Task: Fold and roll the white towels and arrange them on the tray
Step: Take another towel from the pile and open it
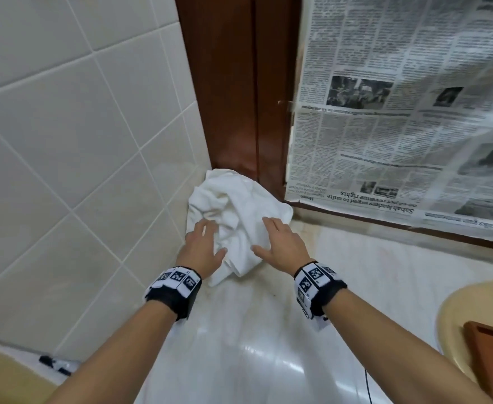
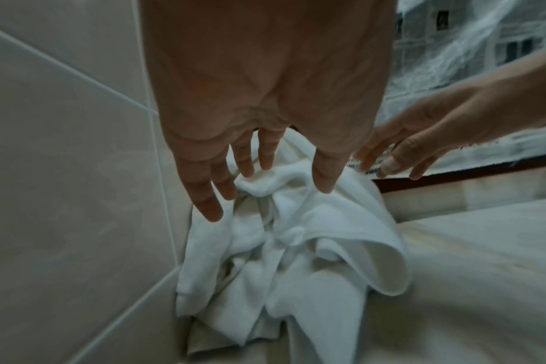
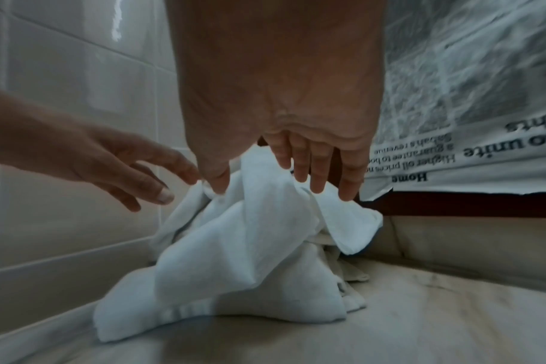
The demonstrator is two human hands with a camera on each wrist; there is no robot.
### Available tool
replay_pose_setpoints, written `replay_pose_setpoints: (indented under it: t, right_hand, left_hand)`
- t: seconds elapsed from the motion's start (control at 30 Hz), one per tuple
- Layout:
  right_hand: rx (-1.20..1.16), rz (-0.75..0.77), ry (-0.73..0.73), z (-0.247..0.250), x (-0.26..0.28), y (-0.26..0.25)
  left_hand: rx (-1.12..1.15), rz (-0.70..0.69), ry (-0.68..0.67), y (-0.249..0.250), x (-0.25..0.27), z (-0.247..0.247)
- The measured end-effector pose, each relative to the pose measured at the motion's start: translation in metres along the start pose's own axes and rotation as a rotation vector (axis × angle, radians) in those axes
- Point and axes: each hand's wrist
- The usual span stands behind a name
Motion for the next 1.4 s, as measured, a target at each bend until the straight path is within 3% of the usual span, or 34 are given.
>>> replay_pose_setpoints:
  t: [0.23,0.47,0.67,0.87,1.1,1.27,1.4]
  right_hand:
    - [-0.008,-0.127,0.015,-0.015,-0.043,-0.015]
    - [-0.163,-0.027,0.207,0.037,-0.033,-0.020]
    - [-0.331,0.024,0.435,0.095,-0.001,-0.023]
    - [-0.391,0.064,0.587,0.132,0.063,-0.034]
    - [-0.415,0.122,0.771,0.172,0.162,-0.057]
    - [-0.480,0.041,0.737,0.165,0.213,-0.046]
    - [-0.531,-0.094,0.638,0.120,0.240,-0.019]
  left_hand:
    - [-0.001,0.040,0.204,-0.002,-0.052,0.015]
    - [0.106,0.090,0.287,-0.017,-0.070,0.030]
    - [0.232,-0.168,0.491,-0.005,-0.043,0.051]
    - [0.612,-0.233,0.509,0.031,0.021,0.087]
    - [0.819,-0.319,0.424,0.057,0.101,0.104]
    - [0.844,-0.400,0.290,0.067,0.136,0.072]
    - [0.658,-0.392,0.129,0.057,0.143,0.012]
Point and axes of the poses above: each hand's wrist, its own x-axis away from the middle knuckle, its own z-axis out of the back of the hand, y = z × x, and after that the axes turned 2 degrees about -z, right-handed
